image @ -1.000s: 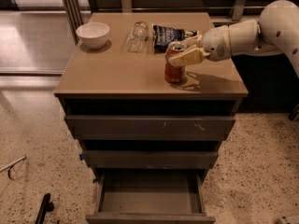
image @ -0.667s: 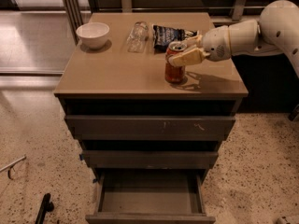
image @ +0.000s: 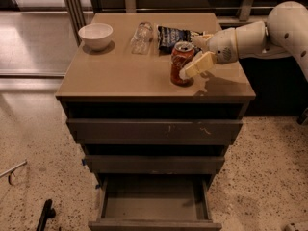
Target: Pick coke can from bottom drawer and place on counter
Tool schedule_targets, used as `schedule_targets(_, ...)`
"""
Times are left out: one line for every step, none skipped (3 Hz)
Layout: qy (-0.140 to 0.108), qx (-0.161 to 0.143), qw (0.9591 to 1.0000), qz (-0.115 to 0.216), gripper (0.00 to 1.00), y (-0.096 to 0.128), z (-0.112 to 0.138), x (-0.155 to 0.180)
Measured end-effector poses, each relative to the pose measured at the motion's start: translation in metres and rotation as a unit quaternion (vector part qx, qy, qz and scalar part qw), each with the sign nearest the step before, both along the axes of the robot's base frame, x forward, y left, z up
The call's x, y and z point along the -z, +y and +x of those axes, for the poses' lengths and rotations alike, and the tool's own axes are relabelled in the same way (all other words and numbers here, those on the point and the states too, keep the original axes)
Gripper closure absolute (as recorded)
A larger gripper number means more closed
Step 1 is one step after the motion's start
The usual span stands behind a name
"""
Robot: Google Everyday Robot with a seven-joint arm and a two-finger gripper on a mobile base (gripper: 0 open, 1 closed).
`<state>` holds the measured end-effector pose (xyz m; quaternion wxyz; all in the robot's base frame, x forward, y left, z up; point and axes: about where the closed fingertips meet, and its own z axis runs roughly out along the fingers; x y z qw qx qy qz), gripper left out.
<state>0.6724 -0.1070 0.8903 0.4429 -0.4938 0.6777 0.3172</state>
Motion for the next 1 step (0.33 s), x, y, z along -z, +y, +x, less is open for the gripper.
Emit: schedule_targets(0.000, 0.000, 1.0000, 0.000, 0.00, 0.0000, 0.0000, 0.0000)
